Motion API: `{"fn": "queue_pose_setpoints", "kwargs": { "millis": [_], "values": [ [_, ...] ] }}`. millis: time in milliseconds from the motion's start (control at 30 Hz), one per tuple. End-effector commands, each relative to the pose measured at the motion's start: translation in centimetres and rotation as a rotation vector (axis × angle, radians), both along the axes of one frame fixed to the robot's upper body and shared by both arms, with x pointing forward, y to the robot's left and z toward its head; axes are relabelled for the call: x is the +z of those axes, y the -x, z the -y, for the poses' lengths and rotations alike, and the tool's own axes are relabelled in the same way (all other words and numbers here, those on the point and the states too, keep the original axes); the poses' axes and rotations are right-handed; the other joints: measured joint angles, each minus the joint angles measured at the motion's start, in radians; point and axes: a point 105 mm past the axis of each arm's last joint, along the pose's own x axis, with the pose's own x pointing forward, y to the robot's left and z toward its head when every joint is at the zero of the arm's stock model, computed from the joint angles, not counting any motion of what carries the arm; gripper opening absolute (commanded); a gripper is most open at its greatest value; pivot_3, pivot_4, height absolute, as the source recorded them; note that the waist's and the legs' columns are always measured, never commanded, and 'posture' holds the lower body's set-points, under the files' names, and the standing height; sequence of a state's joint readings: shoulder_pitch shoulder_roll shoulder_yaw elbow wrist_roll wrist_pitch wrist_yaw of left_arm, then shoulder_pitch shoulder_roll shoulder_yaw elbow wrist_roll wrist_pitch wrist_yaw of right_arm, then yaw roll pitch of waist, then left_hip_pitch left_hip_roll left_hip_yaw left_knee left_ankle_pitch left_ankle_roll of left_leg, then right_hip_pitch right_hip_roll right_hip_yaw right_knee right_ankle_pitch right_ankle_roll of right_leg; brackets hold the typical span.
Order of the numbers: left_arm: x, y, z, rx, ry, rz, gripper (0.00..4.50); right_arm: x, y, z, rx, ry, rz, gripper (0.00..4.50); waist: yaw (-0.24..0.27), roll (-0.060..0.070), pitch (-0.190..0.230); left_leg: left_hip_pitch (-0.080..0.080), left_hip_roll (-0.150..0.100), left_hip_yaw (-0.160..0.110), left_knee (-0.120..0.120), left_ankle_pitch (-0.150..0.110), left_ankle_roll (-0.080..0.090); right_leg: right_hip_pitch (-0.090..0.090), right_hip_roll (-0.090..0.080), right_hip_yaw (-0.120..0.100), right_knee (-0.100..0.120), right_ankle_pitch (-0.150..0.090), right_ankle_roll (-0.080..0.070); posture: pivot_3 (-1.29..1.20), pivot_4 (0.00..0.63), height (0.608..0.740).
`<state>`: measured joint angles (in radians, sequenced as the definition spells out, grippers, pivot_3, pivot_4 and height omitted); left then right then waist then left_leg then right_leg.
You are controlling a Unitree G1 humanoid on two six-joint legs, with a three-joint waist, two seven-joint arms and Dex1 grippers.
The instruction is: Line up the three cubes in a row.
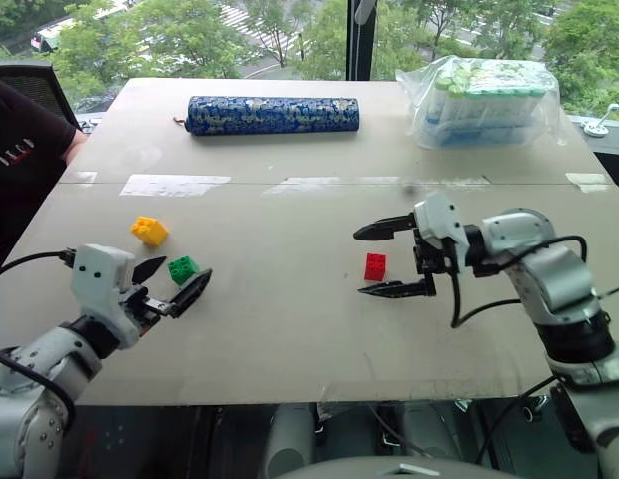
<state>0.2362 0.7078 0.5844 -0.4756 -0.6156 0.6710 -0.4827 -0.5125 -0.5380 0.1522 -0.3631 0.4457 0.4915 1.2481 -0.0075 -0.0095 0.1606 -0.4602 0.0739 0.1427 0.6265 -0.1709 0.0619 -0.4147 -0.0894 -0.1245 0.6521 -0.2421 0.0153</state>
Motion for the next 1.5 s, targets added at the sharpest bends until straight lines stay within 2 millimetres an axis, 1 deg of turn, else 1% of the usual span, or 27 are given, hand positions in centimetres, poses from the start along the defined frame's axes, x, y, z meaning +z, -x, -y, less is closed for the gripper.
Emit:
{"fn": "queue_pose_setpoints", "kwargs": {
  "millis": [33, 133, 200, 400, 500, 533, 567, 600, 633, 700, 733, 767, 867, 933, 1000, 1100, 1167, 1233, 1267, 1400, 1500],
  "values": [
    [1.0, -0.5, -1.7, 0.022, -0.1, -0.026, 4.5, 0.9, 1.5, 0.4, 0.025, -0.029, 0.037, 4.17, 0.0, 0.0, 0.0, 0.0, 0.0, 0.0, 0.0, 0.0, 0.0, 0.0, 0.0, 0.0, 0.0, 0.0, 0.0, 0.0, 0.15, 0.74],
    [1.2, -1.0, -1.3, -0.109, -0.122, -0.08, 4.5, 0.7, 2.4, 0.7, 0.057, -0.023, 0.04, 4.17, 0.002, 0.0, 0.0, 0.0, 0.0, -0.001, 0.0, 0.0, 0.0, -0.001, -0.001, -0.002, 0.0, 0.0, 0.0, 0.0, 0.15, 0.74],
    [1.0, -1.1, -1.2, -0.21, -0.14, -0.147, 4.5, 0.8, 2.6, 0.9, 0.068, -0.021, 0.043, 4.17, 0.003, 0.0, 0.0, 0.0, 0.0, -0.001, -0.001, 0.0, 0.0, -0.001, -0.003, -0.003, -0.001, 0.0, 0.0, 0.0, 0.15, 0.74],
    [0.0, -2.3, -2.6, -0.401, -0.269, -0.322, 4.5, 0.4, 2.6, 1.2, 0.039, 0.001, 0.069, 4.17, 0.005, 0.0, 0.001, 0.0, 0.0, 0.0, -0.007, 0.0, -0.001, -0.002, -0.004, -0.007, -0.006, 0.001, -0.002, 0.0, 0.15, 0.74],
    [-0.4, -3.0, -3.1, -0.445, -0.321, -0.354, 4.5, 0.5, 2.7, 1.3, 0.028, -0.001, 0.075, 4.17, 0.005, 0.0, 0.001, -0.001, -0.001, 0.0, -0.008, 0.0, -0.001, -0.003, -0.004, -0.007, -0.007, 0.002, -0.004, 0.0, 0.15, 0.74],
    [-0.5, -3.3, -3.2, -0.459, -0.337, -0.355, 4.25, 0.5, 2.7, 1.3, 0.023, -0.001, 0.077, 4.36, 0.005, 0.0, 0.001, -0.001, -0.001, 0.0, -0.008, 0.0, -0.001, -0.003, -0.004, -0.007, -0.007, 0.002, -0.004, 0.0, 0.15, 0.74],
    [-0.6, -3.6, -3.3, -0.47, -0.349, -0.356, 3.96, 0.5, 2.7, 1.3, 0.019, -0.001, 0.079, 4.44, 0.006, 0.0, 0.001, -0.001, -0.001, 0.001, -0.008, -0.001, -0.002, -0.003, -0.004, -0.008, -0.007, 0.002, -0.004, 0.0, 0.15, 0.74],
    [-0.7, -3.9, -3.4, -0.485, -0.378, -0.355, 3.58, 0.5, 2.7, 1.3, 0.014, -0.001, 0.08, 4.44, 0.006, 0.0, 0.001, -0.001, -0.001, 0.001, -0.008, 0.0, -0.002, -0.003, -0.003, -0.01, -0.007, 0.002, -0.004, 0.0, 0.15, 0.74],
    [-0.8, -4.0, -3.1, -0.506, -0.357, -0.358, 3.22, 0.5, 2.7, 1.4, 0.006, 0.002, 0.082, 4.44, 0.006, 0.0, 0.001, -0.001, -0.001, 0.001, -0.008, 0.0, -0.003, -0.003, -0.003, -0.011, -0.007, 0.002, -0.003, 0.0, 0.15, 0.74],
    [-0.8, -4.1, -2.8, -0.56, -0.377, -0.364, 2.21, 0.5, 2.7, 1.5, -0.011, 0.005, 0.084, 4.44, 0.006, -0.001, 0.002, -0.001, -0.001, 0.002, -0.008, 0.0, -0.003, -0.003, -0.002, -0.011, -0.007, 0.003, 0.0, 0.0, 0.15, 0.74],
    [-0.6, -4.0, -2.5, -0.59, -0.364, -0.364, 1.8, 0.5, 2.6, 1.6, -0.019, 0.003, 0.084, 4.44, 0.006, -0.001, 0.002, -0.001, -0.001, 0.002, -0.008, 0.0, -0.002, -0.003, -0.001, -0.011, -0.007, 0.002, 0.002, 0.0, 0.15, 0.74],
    [-0.4, -4.0, -2.3, -0.615, -0.354, -0.353, 1.8, 0.6, 2.6, 1.6, -0.025, 0.001, 0.085, 4.44, 0.006, -0.001, 0.002, -0.001, -0.001, 0.002, -0.007, -0.001, -0.002, -0.002, -0.001, -0.011, -0.007, 0.002, 0.002, 0.0, 0.15, 0.74],
    [1.1, -4.3, -0.6, -0.723, -0.322, -0.282, 1.8, 0.5, 2.5, 1.8, -0.05, 0.002, 0.089, 4.44, 0.007, -0.001, 0.002, -0.001, 0.0, 0.002, -0.006, -0.001, -0.001, -0.002, -0.002, -0.011, -0.007, 0.001, 0.001, 0.0, 0.15, 0.74],
    [2.1, -4.6, 1.3, -0.794, -0.281, -0.246, 1.8, 0.6, 2.5, 1.9, -0.078, -0.006, 0.08, 4.44, 0.015, -0.001, 0.002, -0.001, 0.0, 0.001, -0.005, -0.001, -0.001, -0.002, -0.002, -0.011, -0.006, 0.001, 0.001, 0.0, 0.15, 0.74],
    [2.6, -5.0, 3.9, -0.878, -0.269, -0.227, 1.8, 0.8, 2.3, 2.1, -0.126, -0.034, 0.072, 4.44, 0.023, -0.001, 0.002, -0.001, 0.0, 0.001, -0.003, -0.001, -0.001, -0.002, -0.002, -0.011, -0.005, 0.001, 0.001, 0.0, 0.15, 0.74],
    [2.1, -5.8, 8.4, -1.029, -0.308, -0.216, 1.8, 0.5, 2.0, 2.8, -0.208, -0.042, 0.082, 4.44, 0.032, -0.001, 0.002, -0.003, 0.0, -0.001, 0.002, -0.001, -0.001, 0.0, 0.001, -0.012, -0.003, 0.001, 0.001, 0.0, 0.15, 0.74],
    [1.5, -6.5, 10.9, -1.097, -0.317, -0.215, 1.8, 0.2, 1.8, 3.5, -0.268, -0.052, 0.075, 4.44, 0.03, -0.002, 0.002, -0.004, -0.001, -0.001, 0.007, -0.002, 0.001, 0.001, 0.002, -0.011, 0.0, 0.001, 0.002, 0.0, 0.15, 0.74],
    [1.0, -7.4, 13.1, -1.138, -0.318, -0.211, 1.8, -0.4, 1.6, 4.3, -0.316, -0.037, 0.075, 4.44, 0.034, -0.003, 0.002, -0.004, -0.002, -0.001, 0.009, -0.002, 0.002, 0.001, 0.002, -0.01, 0.003, 0.002, 0.004, 0.0, 0.15, 0.74],
    [0.8, -7.7, 13.8, -1.156, -0.325, -0.217, 1.8, -0.6, 1.6, 4.6, -0.334, -0.03, 0.073, 4.44, 0.032, -0.003, 0.002, -0.004, -0.002, -0.001, 0.011, -0.002, 0.003, 0.001, 0.002, -0.01, 0.004, 0.002, 0.004, 0.0, 0.15, 0.74],
    [0.1, -8.4, 15.4, -1.232, -0.381, -0.23, 1.8, -0.6, 1.4, 5.7, -0.38, -0.02, 0.071, 4.44, 0.016, -0.004, 0.002, -0.004, -0.001, -0.001, 0.013, 0.0, 0.006, 0.001, 0.004, -0.008, 0.007, 0.002, 0.004, 0.0, 0.15, 0.74],
    [-0.1, -9.1, 16.2, -1.271, -0.423, -0.23, 1.8, -0.5, 1.2, 6.3, -0.404, -0.008, 0.076, 4.44, 0.021, -0.004, 0.002, -0.004, 0.0, -0.003, 0.012, 0.0, 0.007, 0.0, 0.006, -0.009, 0.008, 0.002, 0.004, 0.0, 0.15, 0.74]
  ]
}}
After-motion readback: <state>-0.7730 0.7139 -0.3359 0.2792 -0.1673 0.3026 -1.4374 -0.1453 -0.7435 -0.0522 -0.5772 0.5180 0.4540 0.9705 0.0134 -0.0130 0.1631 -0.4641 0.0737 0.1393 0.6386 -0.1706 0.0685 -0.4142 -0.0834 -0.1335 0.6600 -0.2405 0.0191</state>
